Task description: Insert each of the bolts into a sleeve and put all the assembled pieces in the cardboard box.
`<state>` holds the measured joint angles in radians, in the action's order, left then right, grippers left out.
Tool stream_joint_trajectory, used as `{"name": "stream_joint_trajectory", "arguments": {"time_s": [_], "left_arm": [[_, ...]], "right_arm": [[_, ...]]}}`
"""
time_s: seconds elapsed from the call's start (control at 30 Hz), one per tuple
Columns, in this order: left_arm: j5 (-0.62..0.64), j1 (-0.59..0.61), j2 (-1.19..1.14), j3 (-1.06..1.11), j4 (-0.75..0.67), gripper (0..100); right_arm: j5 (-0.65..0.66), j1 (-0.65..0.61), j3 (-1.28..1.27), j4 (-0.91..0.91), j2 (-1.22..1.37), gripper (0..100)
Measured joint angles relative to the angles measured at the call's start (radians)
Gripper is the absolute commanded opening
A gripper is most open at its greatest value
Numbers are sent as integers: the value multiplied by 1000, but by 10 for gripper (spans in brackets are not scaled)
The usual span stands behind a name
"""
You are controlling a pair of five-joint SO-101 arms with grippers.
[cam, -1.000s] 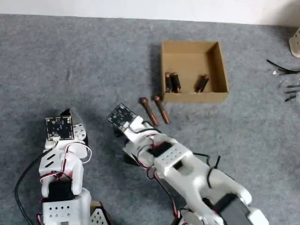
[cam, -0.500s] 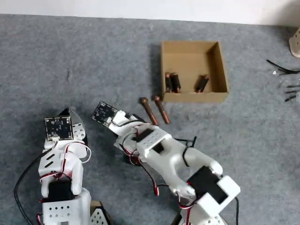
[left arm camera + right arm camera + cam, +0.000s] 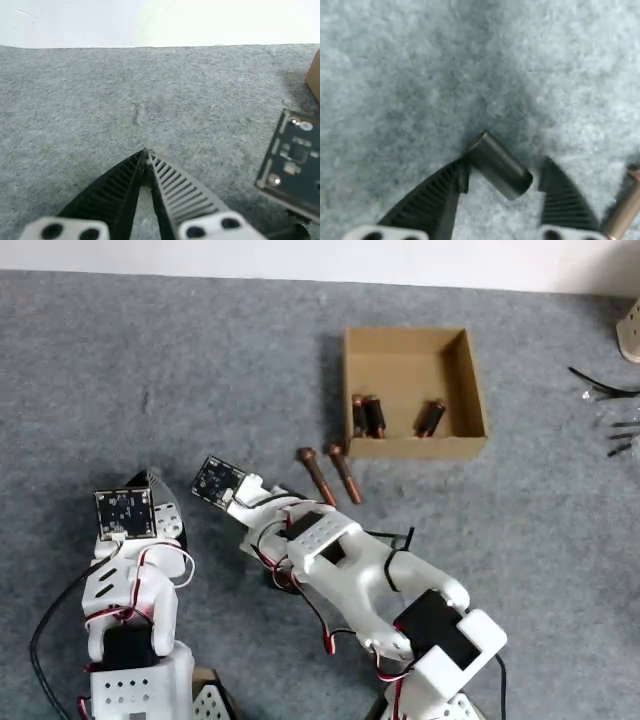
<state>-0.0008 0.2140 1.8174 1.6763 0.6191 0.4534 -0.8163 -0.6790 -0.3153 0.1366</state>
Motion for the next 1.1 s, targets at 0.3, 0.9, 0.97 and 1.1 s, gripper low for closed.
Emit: {"name": "stream_joint_trajectory", "arguments": {"time_s": [0.3,0.9,0.97,1.1], "left_arm": [[0,0,0,0,0,8],[0,0,0,0,0,10],[0,0,0,0,0,10],[0,0,0,0,0,10]], "right_arm": [[2,5,2,0,0,5],[0,123,-14,-186,-124,5],[0,153,-44,-201,-144,5],[0,198,-86,-198,-166,10]]}}
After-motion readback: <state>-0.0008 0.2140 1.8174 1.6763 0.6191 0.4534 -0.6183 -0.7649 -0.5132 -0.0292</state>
